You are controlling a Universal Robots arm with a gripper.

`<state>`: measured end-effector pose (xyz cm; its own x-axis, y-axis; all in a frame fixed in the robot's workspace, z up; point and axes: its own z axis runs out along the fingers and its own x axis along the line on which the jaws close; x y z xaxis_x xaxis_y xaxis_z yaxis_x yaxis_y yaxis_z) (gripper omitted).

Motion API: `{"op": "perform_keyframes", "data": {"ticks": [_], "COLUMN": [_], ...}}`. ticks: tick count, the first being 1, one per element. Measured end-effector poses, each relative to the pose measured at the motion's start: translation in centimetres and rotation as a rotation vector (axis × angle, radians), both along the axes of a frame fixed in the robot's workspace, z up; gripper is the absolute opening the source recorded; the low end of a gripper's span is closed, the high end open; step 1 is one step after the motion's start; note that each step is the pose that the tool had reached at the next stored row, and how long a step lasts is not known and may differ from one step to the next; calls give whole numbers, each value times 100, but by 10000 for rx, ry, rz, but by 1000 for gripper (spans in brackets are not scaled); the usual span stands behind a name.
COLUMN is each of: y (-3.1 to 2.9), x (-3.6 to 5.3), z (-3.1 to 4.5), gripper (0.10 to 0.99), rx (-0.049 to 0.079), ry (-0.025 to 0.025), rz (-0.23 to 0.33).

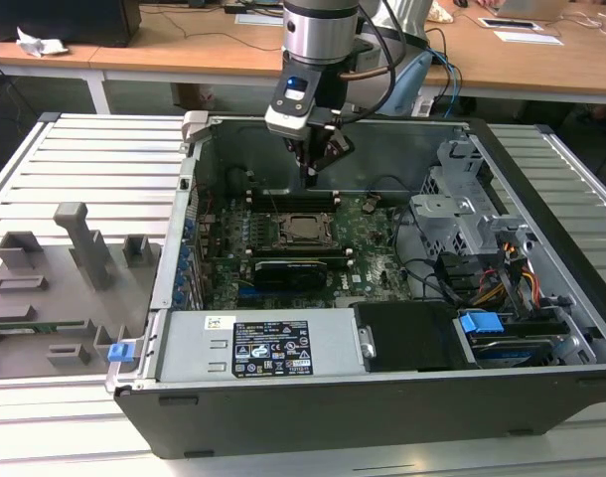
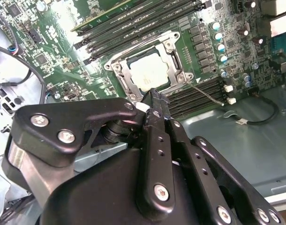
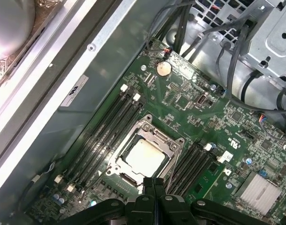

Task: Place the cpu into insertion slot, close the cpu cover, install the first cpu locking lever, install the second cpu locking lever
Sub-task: 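Install the first cpu locking lever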

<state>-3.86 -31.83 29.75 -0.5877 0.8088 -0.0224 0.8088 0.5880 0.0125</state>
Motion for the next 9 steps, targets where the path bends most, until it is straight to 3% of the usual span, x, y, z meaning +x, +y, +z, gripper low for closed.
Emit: {"op": "perform_keyframes", "data": {"ticks": [9], "y": [0], "x": [0], "z": [0], "gripper": [106], "rx": [-1], "ry": [0], "rz": [669]}}
